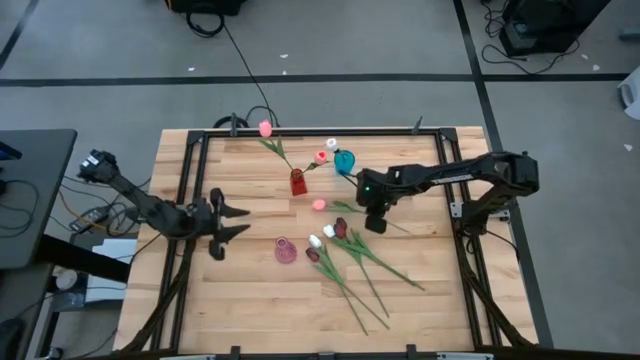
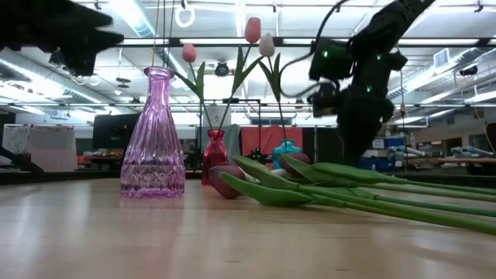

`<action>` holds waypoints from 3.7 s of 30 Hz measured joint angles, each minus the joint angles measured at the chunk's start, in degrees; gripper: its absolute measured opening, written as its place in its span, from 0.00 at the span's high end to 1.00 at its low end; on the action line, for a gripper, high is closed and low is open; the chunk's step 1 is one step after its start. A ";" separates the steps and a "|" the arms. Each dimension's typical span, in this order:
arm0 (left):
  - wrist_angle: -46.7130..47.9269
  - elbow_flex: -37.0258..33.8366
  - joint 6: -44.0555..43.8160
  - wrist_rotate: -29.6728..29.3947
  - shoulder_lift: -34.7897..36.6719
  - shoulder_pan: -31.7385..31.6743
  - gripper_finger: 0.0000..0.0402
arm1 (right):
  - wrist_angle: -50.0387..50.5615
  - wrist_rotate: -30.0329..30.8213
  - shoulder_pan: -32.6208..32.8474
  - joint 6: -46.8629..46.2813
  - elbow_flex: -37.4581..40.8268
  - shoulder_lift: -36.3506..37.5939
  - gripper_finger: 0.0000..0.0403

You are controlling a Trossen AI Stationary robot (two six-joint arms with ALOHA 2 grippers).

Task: Sort flowers into vase by color
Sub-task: Put the pink flower into the red vase

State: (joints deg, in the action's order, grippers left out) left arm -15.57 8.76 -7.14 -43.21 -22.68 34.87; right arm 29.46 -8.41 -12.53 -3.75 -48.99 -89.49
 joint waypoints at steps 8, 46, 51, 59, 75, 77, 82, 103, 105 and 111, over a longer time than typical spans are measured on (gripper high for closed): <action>0.51 0.65 -0.62 -4.55 -2.03 0.10 0.55 | -2.06 -2.20 0.03 -0.24 0.00 6.14 0.99; -4.80 0.67 -1.10 -7.62 -5.83 -5.32 0.55 | -21.00 -6.32 4.78 5.84 -4.26 0.65 0.99; -5.59 3.86 -1.21 -2.30 -10.71 -10.41 0.55 | -33.80 -6.70 6.23 7.21 -4.26 1.64 0.99; -7.51 8.80 0.84 6.38 -21.21 -16.62 0.55 | -53.54 -5.64 6.51 5.07 -4.24 0.43 0.99; -10.90 26.61 0.77 24.83 -46.44 -29.91 0.55 | -65.57 -4.08 10.06 14.02 -4.26 0.50 0.99; -9.89 29.65 1.00 28.37 -49.17 -31.17 0.55 | -65.68 -3.17 10.27 14.79 -4.26 0.50 0.99; -8.24 33.04 2.24 33.22 -52.90 -32.80 0.55 | -64.38 -2.79 10.29 16.81 -4.26 0.50 0.99; -6.68 33.18 2.57 38.37 -50.16 -35.17 0.55 | -61.64 0.05 8.92 17.26 -4.26 1.49 0.99; -9.30 33.18 2.83 38.37 -51.13 -35.35 0.55 | -62.29 0.06 8.97 17.31 -4.26 1.48 0.99; -10.30 33.13 4.04 38.38 -52.34 -36.67 0.55 | -62.65 0.16 9.14 16.90 -4.26 1.47 0.98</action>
State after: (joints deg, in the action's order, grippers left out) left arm -25.87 41.89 -3.10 -4.83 -75.02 -1.80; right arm -33.19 -8.25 -3.40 13.15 -53.25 -88.02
